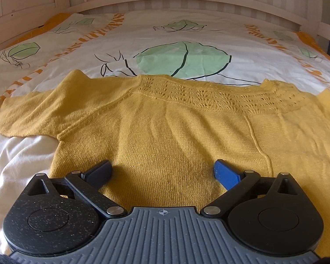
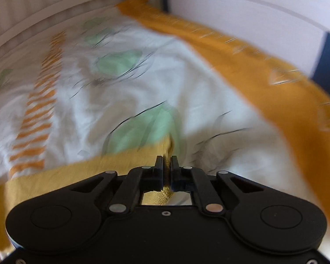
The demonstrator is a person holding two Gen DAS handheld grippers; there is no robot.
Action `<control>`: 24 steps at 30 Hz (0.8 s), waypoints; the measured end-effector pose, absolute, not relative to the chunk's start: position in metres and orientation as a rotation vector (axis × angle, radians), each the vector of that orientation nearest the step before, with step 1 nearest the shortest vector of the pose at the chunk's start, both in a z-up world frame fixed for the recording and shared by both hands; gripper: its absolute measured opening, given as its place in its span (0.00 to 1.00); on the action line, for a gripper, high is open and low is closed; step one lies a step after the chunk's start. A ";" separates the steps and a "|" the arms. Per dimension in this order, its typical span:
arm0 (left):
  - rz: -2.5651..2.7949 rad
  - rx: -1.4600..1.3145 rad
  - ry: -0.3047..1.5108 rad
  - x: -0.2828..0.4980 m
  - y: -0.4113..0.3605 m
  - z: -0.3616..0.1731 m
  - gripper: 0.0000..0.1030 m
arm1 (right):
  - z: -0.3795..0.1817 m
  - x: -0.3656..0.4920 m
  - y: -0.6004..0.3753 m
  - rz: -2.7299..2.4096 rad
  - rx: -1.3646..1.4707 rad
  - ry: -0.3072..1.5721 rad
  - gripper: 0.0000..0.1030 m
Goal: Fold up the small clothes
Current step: 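Lift the cuff with the right tool, lay it across the body, open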
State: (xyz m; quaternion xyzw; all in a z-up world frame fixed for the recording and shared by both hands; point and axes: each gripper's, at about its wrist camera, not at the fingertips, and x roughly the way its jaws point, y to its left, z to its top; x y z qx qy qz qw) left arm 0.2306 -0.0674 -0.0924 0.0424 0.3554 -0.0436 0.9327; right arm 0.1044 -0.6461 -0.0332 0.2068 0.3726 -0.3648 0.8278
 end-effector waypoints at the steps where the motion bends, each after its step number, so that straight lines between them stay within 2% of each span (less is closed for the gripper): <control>1: -0.089 0.087 0.727 0.231 -0.067 -0.092 0.99 | -0.028 0.100 -0.650 -0.814 0.441 0.784 0.10; 8: -0.088 0.089 0.730 0.231 -0.068 -0.093 0.99 | 0.018 0.097 -0.638 -0.843 0.407 0.730 0.10; 17: -0.126 0.073 0.792 0.240 -0.061 -0.086 0.98 | 0.098 0.163 -0.525 -0.494 0.438 0.587 0.11; 20: -0.182 0.075 0.850 0.243 -0.052 -0.076 0.93 | 0.111 0.190 -0.468 -0.341 0.447 0.562 0.11; 21: -0.186 0.072 0.856 0.241 -0.048 -0.074 0.85 | 0.112 0.198 -0.449 -0.290 0.452 0.556 0.11; 24: -0.185 0.038 0.856 0.235 -0.028 -0.063 0.85 | 0.107 0.226 -0.388 -0.145 0.454 0.554 0.11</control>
